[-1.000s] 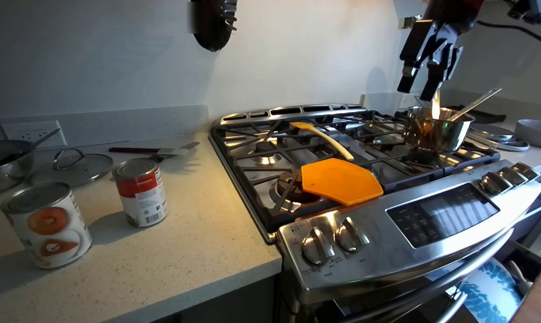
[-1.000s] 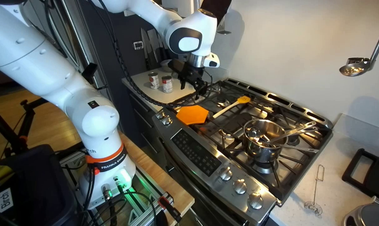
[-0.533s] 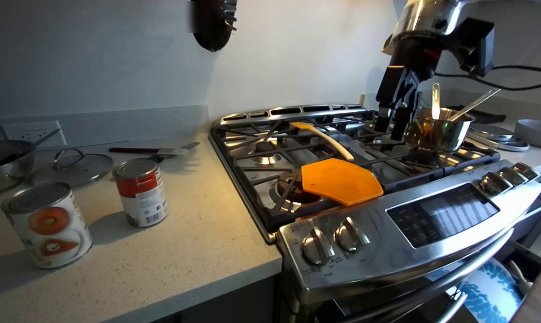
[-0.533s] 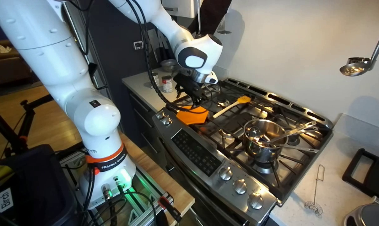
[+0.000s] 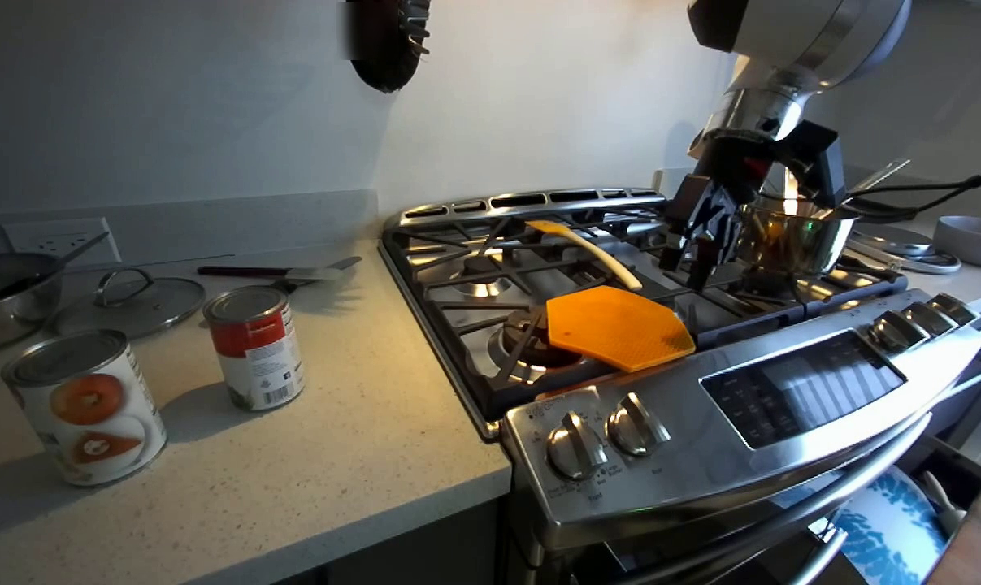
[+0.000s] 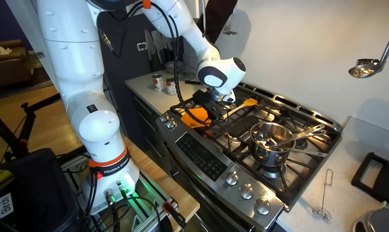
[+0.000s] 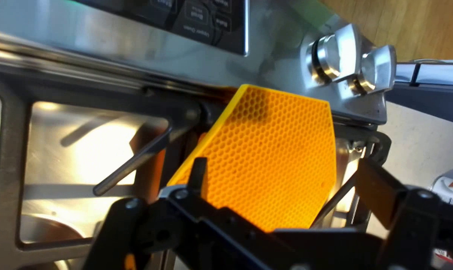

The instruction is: Put the orange coaster on the left side of the counter

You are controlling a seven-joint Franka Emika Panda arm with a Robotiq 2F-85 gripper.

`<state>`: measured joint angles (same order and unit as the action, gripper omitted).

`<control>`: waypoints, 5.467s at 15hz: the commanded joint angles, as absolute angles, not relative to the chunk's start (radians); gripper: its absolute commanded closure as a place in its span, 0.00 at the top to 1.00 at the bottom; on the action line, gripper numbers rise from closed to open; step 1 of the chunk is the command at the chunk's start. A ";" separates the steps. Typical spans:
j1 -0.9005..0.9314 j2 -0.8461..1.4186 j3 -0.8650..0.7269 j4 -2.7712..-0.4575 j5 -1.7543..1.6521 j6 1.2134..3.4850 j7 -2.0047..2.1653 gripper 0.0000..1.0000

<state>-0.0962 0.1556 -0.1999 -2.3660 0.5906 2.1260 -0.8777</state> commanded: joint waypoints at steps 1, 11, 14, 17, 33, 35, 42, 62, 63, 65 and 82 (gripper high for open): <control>-0.163 0.269 -0.151 -2.288 0.656 2.137 -0.937 1.00; -0.244 0.393 -0.095 -2.193 0.698 2.180 -0.934 0.68; -0.250 0.408 -0.090 -2.184 0.689 2.192 -0.924 0.67; -0.249 0.415 -0.083 -2.180 0.671 2.172 -0.920 0.62; -0.226 0.182 -0.058 -2.212 0.624 1.938 -0.963 0.02; -0.193 0.112 -0.043 -2.212 0.630 1.928 -0.973 0.02; 0.012 -0.017 0.082 -2.186 0.648 1.997 -0.955 0.02; 0.177 0.235 0.270 -2.124 0.439 2.128 -0.922 0.06; 0.178 0.235 0.270 -2.122 0.437 2.128 -0.922 0.06; 0.178 0.235 0.270 -2.122 0.435 2.128 -0.922 0.06; 0.215 0.286 0.389 -2.007 0.547 2.199 -1.236 0.02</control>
